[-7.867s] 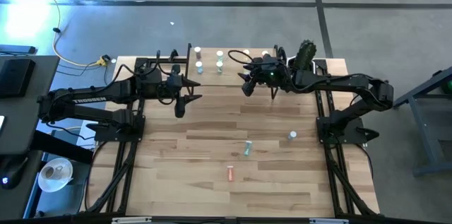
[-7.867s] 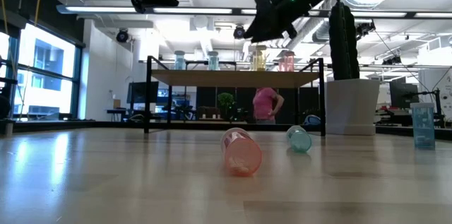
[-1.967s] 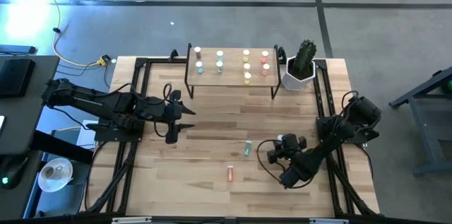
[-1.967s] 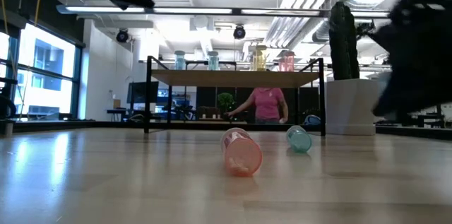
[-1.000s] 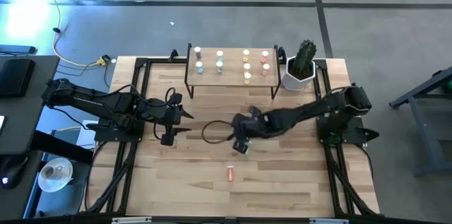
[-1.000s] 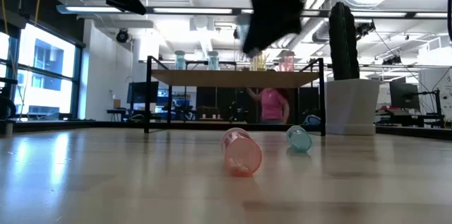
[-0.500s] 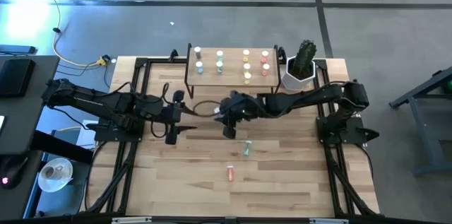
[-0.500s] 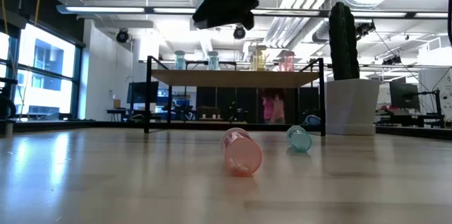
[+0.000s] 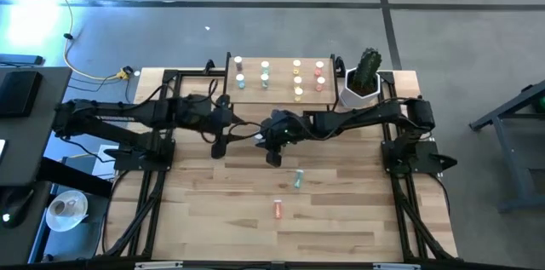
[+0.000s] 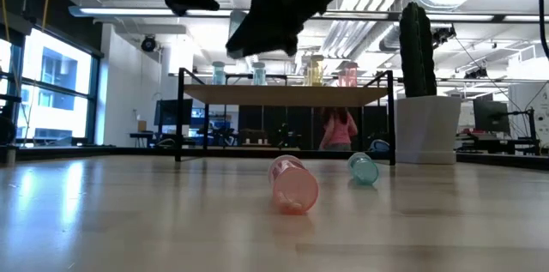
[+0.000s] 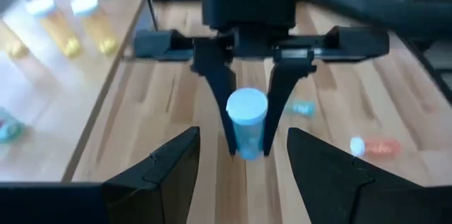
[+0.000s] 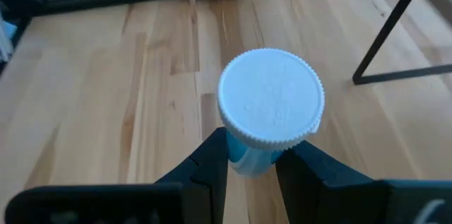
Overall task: Pick and place medicine bottles onto shelf by color
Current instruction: Put the right blue pill bottle on the shelf aligned with the other blue pill bottles
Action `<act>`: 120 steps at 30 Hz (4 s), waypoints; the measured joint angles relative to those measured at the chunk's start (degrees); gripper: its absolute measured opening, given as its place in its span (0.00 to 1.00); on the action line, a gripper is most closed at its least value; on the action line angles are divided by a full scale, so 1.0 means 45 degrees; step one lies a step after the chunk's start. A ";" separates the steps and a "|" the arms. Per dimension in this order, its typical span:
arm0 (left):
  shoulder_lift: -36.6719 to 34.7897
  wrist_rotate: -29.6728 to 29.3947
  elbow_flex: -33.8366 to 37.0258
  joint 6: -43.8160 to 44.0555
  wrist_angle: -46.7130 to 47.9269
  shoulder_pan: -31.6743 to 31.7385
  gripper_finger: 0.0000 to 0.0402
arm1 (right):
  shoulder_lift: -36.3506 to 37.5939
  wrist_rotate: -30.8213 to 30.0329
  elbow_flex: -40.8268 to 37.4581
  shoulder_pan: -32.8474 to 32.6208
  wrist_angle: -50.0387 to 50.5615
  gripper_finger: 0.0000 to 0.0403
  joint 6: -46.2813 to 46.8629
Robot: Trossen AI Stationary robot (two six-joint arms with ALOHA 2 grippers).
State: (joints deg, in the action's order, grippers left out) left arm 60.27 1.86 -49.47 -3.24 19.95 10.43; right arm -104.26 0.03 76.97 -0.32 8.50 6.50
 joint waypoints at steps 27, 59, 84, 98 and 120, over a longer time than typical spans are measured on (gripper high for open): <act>0.2749 0.1430 -0.0656 -0.0068 -0.0349 0.0404 0.51 | -0.0619 0.0097 0.0000 -0.0005 -0.0807 0.22 0.0209; 0.2744 0.1546 -0.0656 -0.0117 -0.0385 0.0424 0.28 | -0.0614 0.0087 -0.0005 -0.0043 -0.0798 0.23 -0.0126; 0.1542 0.0968 -0.0641 -0.0350 0.0030 0.1025 0.28 | -0.0516 -0.1183 0.2920 -0.0009 0.3474 0.52 -0.0121; -0.0058 -0.0488 -0.0641 -0.1122 0.0977 0.1803 0.28 | -0.0522 -0.3404 0.5726 0.0010 0.5902 0.52 -0.1493; 0.0445 0.0584 -0.0641 -0.1452 0.0523 0.5272 0.28 | -0.0522 -0.5623 0.9228 0.0901 0.9656 0.52 -0.2470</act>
State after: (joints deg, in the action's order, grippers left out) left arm 62.27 4.49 -52.36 -9.78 22.30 34.15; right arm -106.61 -25.27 118.50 3.74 51.95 -4.61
